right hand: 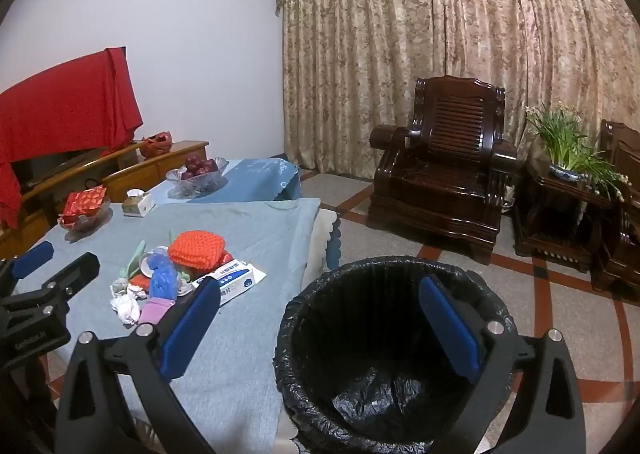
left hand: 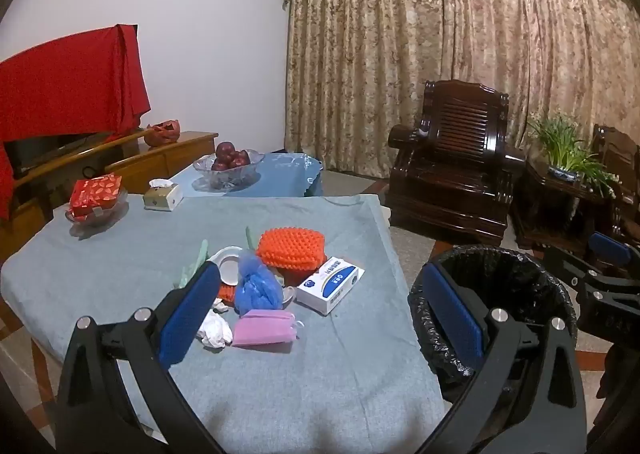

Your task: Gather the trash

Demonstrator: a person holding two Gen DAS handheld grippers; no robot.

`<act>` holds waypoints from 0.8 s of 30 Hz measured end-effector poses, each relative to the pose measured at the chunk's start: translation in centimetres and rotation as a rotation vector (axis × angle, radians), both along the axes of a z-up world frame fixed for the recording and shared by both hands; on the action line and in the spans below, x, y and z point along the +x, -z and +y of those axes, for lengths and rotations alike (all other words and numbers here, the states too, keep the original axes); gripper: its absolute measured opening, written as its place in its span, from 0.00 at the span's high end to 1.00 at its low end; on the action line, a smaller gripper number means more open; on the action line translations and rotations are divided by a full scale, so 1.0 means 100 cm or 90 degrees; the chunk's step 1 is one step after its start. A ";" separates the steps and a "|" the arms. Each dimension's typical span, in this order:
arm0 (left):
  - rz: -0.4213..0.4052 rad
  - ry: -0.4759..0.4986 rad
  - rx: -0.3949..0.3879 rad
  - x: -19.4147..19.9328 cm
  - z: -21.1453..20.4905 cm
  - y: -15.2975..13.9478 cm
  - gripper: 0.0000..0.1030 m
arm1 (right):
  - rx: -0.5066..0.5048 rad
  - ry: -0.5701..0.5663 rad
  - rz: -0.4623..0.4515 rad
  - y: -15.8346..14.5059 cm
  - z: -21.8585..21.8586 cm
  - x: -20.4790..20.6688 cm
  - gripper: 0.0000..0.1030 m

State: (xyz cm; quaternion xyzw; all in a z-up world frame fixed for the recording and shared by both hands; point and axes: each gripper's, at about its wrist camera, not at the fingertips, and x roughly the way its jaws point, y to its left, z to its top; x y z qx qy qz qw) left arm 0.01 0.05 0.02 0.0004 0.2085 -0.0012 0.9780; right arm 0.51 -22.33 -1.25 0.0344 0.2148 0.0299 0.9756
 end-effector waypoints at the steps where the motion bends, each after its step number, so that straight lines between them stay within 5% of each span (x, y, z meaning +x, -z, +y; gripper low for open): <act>1: -0.001 0.000 0.002 0.000 0.000 0.000 0.05 | 0.000 0.000 -0.001 0.000 0.000 0.000 0.06; 24: -0.003 0.000 0.008 -0.001 -0.001 0.000 0.05 | 0.000 0.000 -0.001 0.000 -0.001 0.000 0.06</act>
